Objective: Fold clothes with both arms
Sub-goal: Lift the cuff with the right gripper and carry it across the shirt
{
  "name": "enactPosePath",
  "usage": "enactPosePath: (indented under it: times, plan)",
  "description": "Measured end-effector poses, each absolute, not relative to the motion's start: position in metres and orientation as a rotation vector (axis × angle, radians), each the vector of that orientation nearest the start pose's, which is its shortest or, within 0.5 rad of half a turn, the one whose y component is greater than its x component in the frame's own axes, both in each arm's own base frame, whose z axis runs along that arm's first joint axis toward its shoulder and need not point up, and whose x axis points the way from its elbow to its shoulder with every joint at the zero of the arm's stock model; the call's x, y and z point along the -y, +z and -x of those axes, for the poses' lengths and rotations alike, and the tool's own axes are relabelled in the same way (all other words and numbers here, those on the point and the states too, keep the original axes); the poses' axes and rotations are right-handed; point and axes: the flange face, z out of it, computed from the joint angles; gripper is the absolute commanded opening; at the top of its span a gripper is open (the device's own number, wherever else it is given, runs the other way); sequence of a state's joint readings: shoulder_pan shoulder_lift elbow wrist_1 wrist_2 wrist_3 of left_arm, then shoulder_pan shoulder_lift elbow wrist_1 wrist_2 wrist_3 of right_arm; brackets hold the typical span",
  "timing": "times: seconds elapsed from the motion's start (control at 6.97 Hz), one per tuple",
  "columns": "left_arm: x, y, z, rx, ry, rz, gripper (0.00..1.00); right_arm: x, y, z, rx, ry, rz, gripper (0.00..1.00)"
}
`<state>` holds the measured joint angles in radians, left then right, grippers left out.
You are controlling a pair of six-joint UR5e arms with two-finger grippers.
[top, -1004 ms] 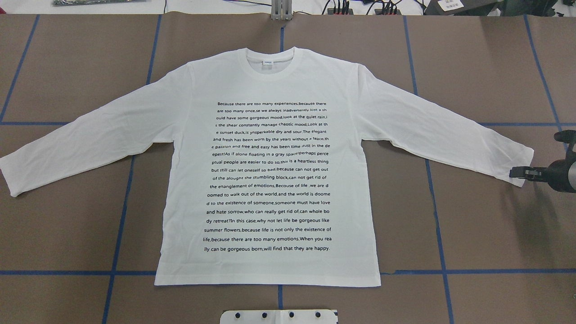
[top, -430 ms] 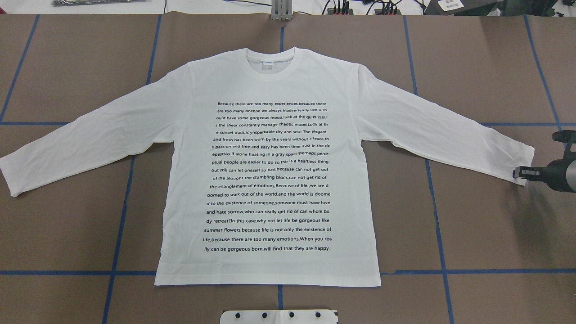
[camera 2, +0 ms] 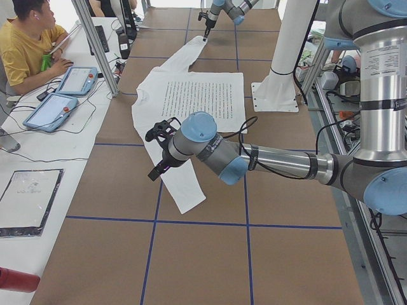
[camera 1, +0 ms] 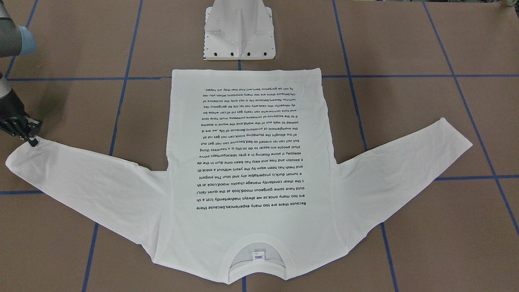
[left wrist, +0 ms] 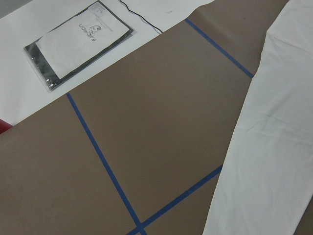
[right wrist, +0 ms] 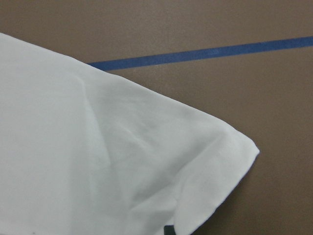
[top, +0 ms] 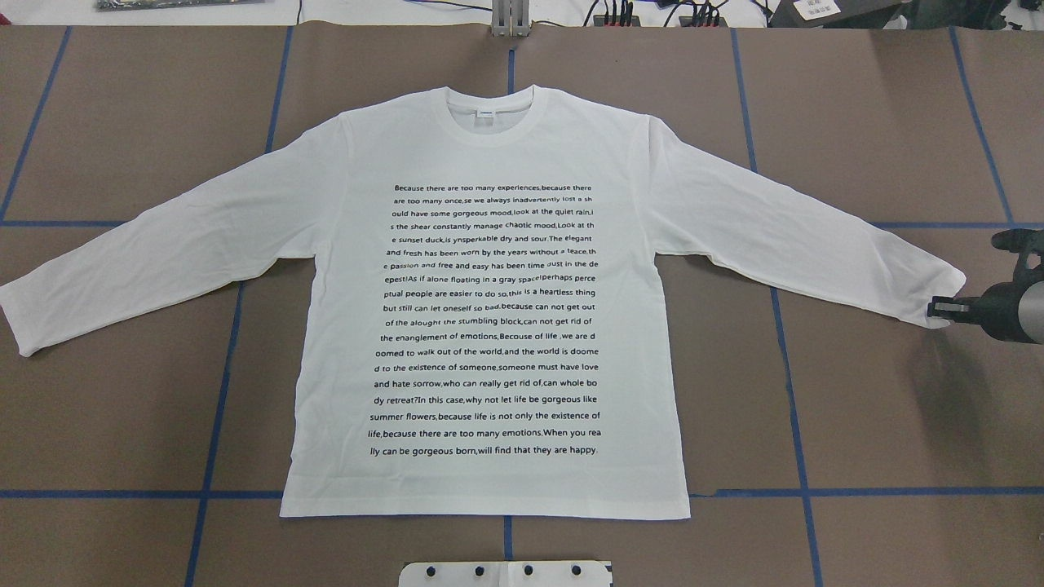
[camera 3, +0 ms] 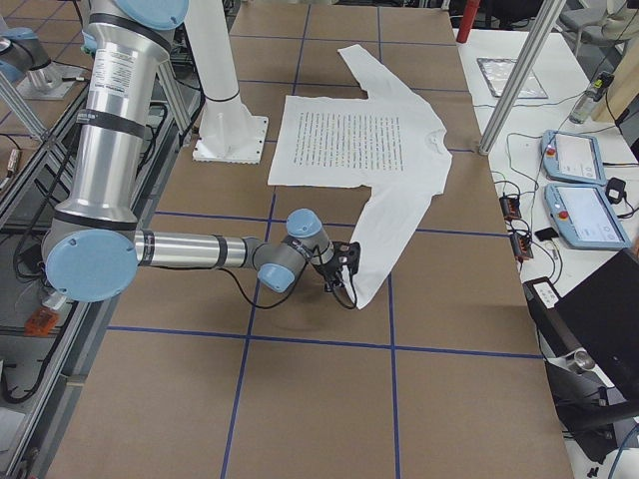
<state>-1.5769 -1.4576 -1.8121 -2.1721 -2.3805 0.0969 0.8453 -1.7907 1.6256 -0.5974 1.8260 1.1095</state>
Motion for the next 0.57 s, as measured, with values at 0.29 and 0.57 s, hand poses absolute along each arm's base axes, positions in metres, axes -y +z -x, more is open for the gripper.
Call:
enactPosePath:
  times: [0.29, 0.57]
  plan:
    - [0.460, 0.520, 0.064, -0.741, 0.379, -0.728, 1.00, 0.428, 0.584, 0.203, 0.857, 0.249, -0.394, 0.00]
    - [0.460, 0.520, 0.064, -0.740, 0.380, -0.729, 1.00, 0.486, 0.508, 0.215, 0.923, 0.132, -0.577, 0.00]
